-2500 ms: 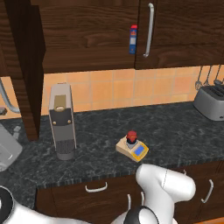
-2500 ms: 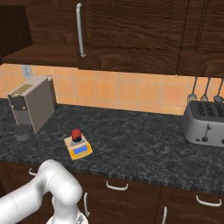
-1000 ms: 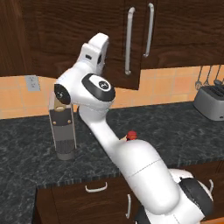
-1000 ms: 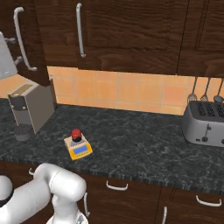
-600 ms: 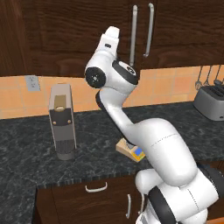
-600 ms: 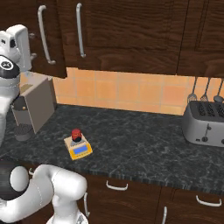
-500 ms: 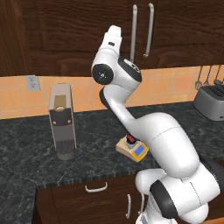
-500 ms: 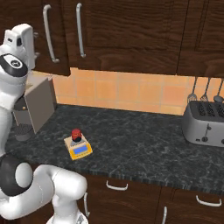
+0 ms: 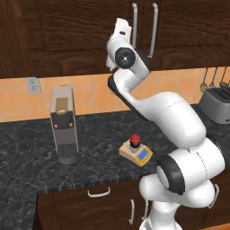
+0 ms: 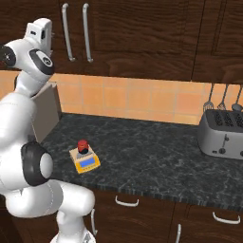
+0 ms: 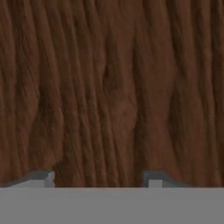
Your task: Pick the jam and place it on the digital scale for weighing, and close the cabinet.
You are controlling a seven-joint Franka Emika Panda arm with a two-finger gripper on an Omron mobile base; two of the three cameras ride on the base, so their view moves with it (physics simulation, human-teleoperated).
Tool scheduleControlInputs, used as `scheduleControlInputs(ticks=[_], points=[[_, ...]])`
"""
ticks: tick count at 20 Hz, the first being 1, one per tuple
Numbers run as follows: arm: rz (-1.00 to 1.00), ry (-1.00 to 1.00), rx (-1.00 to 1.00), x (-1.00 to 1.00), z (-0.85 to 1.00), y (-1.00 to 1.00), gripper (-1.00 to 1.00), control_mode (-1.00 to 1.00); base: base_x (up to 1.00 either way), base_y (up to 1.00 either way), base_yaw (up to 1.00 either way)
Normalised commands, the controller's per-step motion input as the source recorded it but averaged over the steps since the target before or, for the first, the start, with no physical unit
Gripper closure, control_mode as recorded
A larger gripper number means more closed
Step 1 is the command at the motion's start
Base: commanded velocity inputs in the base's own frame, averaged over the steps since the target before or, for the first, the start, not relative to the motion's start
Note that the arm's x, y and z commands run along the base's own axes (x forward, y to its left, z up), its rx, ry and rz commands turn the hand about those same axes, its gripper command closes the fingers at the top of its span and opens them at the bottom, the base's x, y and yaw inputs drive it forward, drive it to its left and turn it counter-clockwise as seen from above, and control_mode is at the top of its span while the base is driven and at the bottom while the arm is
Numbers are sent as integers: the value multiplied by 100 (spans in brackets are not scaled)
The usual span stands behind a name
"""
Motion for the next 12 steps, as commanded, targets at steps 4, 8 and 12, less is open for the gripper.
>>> scheduleControlInputs(ticks=[4, 8, 12], points=[[2, 9, 0, 100, -20, 0, -100, -100, 0, 0, 0], [0, 11, -1, 74, -40, -1, -100, -100, 0, 0, 0], [9, 23, -3, 55, -77, -2, -100, -100, 0, 0, 0]])
